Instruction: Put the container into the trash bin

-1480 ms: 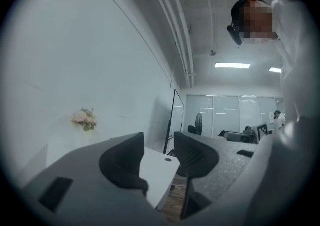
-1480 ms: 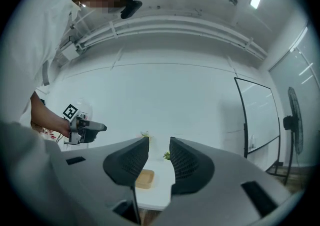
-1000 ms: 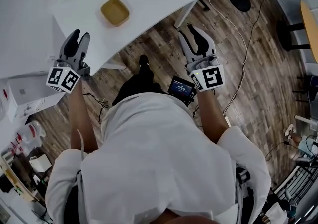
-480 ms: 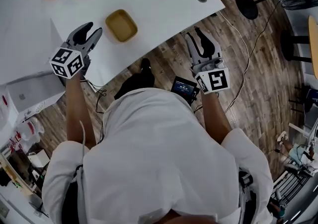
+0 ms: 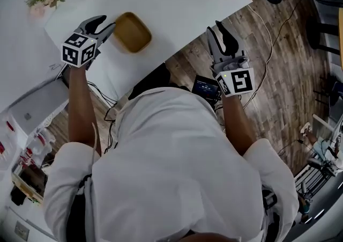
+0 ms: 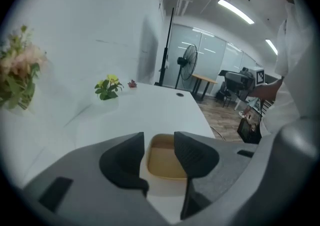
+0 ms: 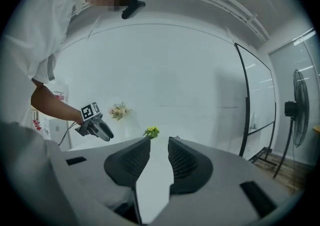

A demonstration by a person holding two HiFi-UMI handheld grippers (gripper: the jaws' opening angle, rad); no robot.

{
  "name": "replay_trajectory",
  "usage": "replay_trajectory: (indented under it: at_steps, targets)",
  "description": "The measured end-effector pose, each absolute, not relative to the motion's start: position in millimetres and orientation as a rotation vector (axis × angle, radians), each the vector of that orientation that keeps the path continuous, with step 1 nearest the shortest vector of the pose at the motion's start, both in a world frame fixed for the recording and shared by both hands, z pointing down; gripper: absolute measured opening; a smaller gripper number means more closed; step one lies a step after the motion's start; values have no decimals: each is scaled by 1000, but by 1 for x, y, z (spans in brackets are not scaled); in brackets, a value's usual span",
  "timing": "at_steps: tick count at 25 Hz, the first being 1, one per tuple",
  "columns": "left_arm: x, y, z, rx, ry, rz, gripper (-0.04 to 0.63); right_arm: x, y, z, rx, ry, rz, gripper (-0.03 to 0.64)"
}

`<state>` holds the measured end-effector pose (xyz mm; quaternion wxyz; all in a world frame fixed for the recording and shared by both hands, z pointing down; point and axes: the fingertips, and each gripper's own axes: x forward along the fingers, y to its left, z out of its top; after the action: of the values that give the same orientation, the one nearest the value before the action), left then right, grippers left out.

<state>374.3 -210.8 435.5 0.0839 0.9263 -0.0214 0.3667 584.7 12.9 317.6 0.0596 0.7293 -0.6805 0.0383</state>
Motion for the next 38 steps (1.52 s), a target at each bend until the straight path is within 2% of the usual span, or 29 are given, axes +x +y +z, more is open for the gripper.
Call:
replay_trajectory:
  at_steps: [8, 13, 22, 25, 29, 34, 38]
  targets:
    - [379, -230, 519, 2566, 161, 1417, 198, 594, 15, 348, 2259, -1929, 263, 132]
    - [390, -228, 546, 2488, 222, 1462, 195, 595, 12, 359, 2276, -1894, 314, 132]
    - [394, -222, 542, 2438, 261, 1539, 41, 592, 19, 357, 2307, -1857, 357, 132]
    - [387, -219, 540, 2428, 241, 1547, 31, 588, 22, 351, 2319, -1858, 335, 121]
    - [379, -214, 504, 2486, 167, 1460, 29, 578, 32, 334, 2337, -1881, 294, 118]
    - [388, -222, 466, 2582, -9, 1264, 26, 591, 35, 329, 2338, -1922, 193, 115]
    - [367, -214, 418, 2642, -185, 1046, 25, 584, 49, 311, 2331, -1991, 109, 112]
